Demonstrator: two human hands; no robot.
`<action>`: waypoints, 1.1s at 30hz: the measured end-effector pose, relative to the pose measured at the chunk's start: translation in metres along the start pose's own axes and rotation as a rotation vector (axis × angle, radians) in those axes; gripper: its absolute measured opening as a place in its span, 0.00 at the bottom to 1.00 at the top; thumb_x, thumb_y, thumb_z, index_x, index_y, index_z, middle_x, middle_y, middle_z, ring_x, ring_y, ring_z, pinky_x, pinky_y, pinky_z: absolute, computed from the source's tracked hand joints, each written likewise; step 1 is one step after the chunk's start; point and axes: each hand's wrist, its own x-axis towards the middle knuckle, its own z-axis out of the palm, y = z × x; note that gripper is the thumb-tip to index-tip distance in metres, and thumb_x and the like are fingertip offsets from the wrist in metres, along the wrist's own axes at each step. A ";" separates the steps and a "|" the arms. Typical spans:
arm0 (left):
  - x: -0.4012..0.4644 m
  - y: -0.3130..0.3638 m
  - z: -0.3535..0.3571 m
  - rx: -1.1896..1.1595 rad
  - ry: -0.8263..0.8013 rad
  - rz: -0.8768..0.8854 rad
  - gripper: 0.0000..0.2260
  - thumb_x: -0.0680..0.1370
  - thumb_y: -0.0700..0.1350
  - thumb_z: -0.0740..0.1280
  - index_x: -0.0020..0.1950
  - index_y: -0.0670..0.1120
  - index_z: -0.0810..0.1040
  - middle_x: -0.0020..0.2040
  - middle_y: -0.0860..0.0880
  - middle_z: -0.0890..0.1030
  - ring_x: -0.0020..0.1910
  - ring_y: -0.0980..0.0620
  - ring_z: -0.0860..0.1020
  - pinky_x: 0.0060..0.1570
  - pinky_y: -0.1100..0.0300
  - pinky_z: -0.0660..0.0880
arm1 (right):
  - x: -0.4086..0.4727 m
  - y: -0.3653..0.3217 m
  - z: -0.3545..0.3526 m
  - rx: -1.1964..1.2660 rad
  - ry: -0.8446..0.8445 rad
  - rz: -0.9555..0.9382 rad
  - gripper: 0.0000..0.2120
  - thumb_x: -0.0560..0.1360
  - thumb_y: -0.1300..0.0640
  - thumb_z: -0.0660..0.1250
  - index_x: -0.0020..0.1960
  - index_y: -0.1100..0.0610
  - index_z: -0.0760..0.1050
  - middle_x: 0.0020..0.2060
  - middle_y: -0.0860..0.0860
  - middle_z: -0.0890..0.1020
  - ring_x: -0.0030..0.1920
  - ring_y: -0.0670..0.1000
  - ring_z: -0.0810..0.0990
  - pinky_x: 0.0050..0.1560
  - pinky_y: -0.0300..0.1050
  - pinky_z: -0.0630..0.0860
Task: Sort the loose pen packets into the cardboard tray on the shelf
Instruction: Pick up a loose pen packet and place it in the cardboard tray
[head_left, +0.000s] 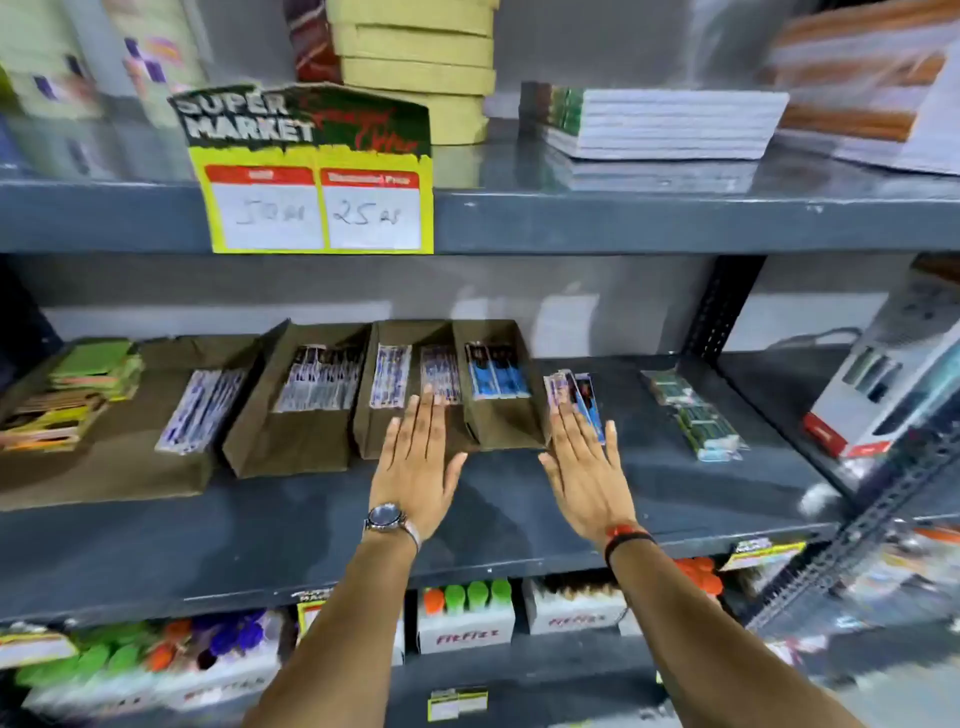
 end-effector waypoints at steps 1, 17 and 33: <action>0.004 0.001 0.009 -0.036 -0.024 -0.027 0.30 0.78 0.56 0.35 0.69 0.36 0.57 0.69 0.39 0.69 0.69 0.45 0.58 0.68 0.54 0.48 | 0.005 0.005 0.006 0.034 0.021 0.009 0.33 0.79 0.45 0.36 0.68 0.61 0.68 0.67 0.55 0.75 0.69 0.52 0.66 0.71 0.51 0.49; 0.017 -0.005 0.088 -0.211 -0.255 -0.222 0.41 0.65 0.61 0.34 0.72 0.41 0.51 0.75 0.43 0.55 0.74 0.47 0.51 0.73 0.53 0.44 | 0.069 0.037 0.047 0.288 -0.322 0.648 0.15 0.74 0.60 0.63 0.58 0.65 0.71 0.55 0.64 0.80 0.57 0.64 0.77 0.57 0.54 0.75; 0.018 -0.005 0.086 -0.198 -0.307 -0.230 0.31 0.73 0.56 0.43 0.72 0.41 0.50 0.76 0.43 0.53 0.75 0.48 0.49 0.73 0.53 0.41 | 0.061 0.059 0.004 0.502 -0.068 0.740 0.14 0.72 0.72 0.55 0.51 0.67 0.77 0.57 0.64 0.76 0.48 0.61 0.75 0.52 0.42 0.69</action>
